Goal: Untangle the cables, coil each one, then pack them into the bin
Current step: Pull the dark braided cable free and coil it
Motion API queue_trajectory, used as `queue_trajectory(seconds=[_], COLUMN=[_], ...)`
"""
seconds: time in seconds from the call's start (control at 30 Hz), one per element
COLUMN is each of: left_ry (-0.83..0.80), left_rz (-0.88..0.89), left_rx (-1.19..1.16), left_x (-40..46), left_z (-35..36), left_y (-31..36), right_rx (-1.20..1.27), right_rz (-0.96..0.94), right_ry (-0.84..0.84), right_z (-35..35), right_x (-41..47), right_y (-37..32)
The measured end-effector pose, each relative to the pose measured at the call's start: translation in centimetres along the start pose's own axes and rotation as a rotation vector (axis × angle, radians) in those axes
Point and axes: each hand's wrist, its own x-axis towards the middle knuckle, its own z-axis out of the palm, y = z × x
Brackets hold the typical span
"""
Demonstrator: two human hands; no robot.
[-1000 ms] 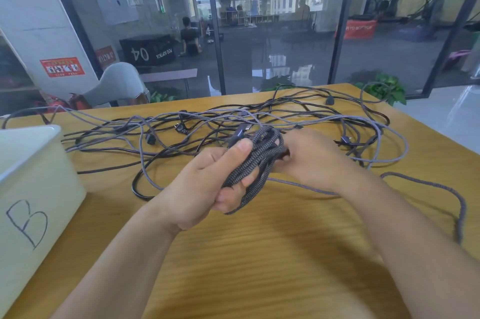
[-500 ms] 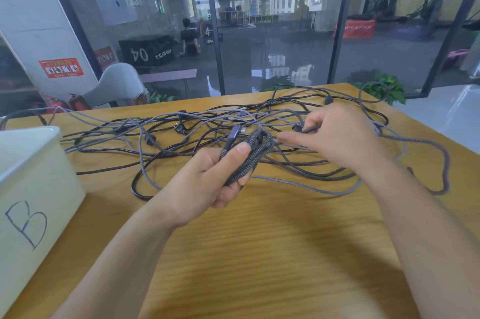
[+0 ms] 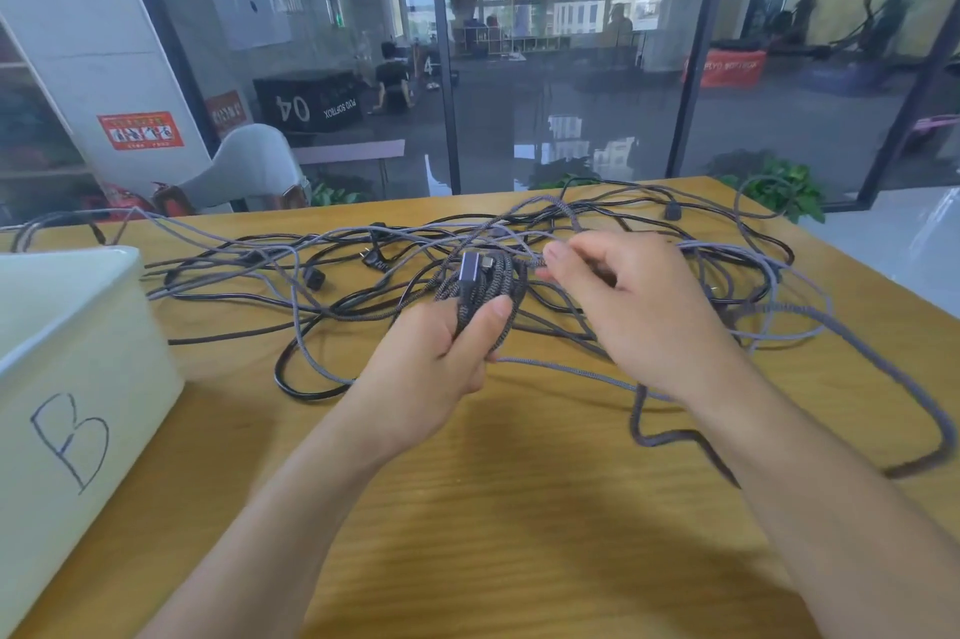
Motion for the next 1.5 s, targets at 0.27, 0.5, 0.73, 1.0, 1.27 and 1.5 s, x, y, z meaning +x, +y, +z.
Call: queue_trajectory(seconds=[0.27,0.5,0.73,1.0,1.27,1.5], left_ry=[0.222,0.275,0.131,0.181,0.247,0.219], left_rz=[0.000,0.091,0.107,0.102,-0.099,-0.187], left_rx=[-0.072,0.061,0.154,0.072,-0.363,-0.693], left_x=[0.8,0.9,0.5,0.8,0.9,0.9], left_z=[-0.2,-0.7,1.0,0.8,-1.0,-1.0], left_y=[-0.8,-1.4,-1.4,-1.7,-1.1,-0.5], right_rx=[0.662,0.782,0.838,0.671,0.650,0.534], right_rz=[0.234,0.225,0.204,0.086,0.143,0.221], right_ry=[-0.349,-0.425,-0.194,-0.446,-0.750,-0.838], right_z=[0.8,1.8,0.6,1.9,3.8,4.5], right_x=[-1.7,-2.4,-1.2,-2.2,-3.5,-3.6], right_y=[-2.3,-3.2,-2.4,-2.6,-3.1,-2.7])
